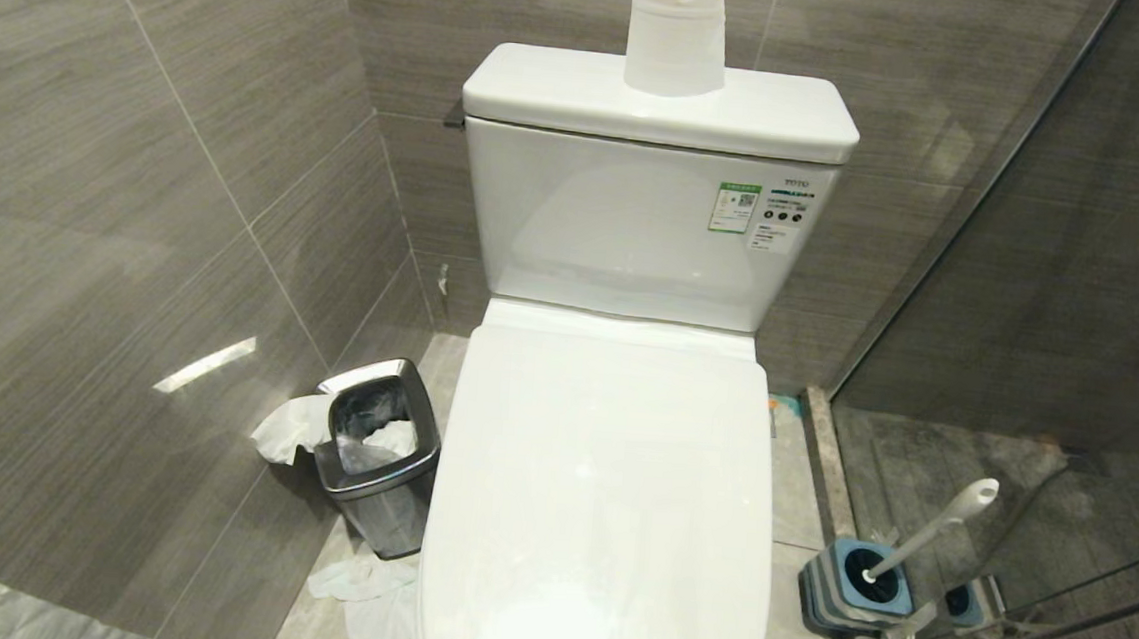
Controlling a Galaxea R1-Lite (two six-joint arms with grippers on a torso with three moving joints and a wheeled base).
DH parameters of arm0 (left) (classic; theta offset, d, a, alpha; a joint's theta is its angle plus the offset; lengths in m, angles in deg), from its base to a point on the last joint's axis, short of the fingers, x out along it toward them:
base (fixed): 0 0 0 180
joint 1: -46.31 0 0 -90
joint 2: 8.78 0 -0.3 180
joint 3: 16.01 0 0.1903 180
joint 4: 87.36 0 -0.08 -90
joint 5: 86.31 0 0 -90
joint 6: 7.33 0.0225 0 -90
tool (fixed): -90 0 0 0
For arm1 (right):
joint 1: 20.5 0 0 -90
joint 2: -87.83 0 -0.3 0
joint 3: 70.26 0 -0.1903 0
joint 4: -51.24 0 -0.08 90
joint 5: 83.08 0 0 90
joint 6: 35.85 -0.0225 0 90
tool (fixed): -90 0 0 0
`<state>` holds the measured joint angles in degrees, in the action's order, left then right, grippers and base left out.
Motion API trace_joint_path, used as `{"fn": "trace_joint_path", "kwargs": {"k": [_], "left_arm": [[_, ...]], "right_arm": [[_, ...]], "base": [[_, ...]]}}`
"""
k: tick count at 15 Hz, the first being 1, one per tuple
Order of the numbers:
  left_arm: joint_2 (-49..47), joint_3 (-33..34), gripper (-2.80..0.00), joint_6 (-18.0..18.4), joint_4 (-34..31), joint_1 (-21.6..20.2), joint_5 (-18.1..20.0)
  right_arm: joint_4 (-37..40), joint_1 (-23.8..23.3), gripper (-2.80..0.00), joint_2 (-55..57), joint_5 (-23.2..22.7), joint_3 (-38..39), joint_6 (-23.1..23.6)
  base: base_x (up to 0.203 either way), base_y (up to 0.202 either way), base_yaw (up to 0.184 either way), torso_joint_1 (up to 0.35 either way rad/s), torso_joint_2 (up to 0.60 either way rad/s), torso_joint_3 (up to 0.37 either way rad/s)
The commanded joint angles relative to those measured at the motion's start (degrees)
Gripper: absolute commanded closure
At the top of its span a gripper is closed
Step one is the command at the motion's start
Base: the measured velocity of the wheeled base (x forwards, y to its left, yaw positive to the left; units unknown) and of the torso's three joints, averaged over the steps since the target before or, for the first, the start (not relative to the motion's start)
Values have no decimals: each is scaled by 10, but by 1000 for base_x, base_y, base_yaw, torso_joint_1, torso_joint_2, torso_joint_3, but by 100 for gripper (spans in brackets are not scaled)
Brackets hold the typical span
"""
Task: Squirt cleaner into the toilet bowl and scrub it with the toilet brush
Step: Use the left hand to lift the toilet lid slightly
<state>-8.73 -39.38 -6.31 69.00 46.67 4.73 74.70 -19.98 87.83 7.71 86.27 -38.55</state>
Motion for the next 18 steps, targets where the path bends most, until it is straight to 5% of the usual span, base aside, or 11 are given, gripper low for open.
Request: {"fn": "trace_joint_path", "kwargs": {"k": [1, 18], "left_arm": [[0, 1, 0, 2, 0, 0, 0], [0, -1, 0, 6, -3, 0, 0]], "right_arm": [[0, 0, 0, 1, 1, 0, 0], [0, 0, 0, 1, 0, 0, 0]], "base": [[0, 0, 0, 0, 0, 0], [0, 0, 0, 0, 0, 0]]}}
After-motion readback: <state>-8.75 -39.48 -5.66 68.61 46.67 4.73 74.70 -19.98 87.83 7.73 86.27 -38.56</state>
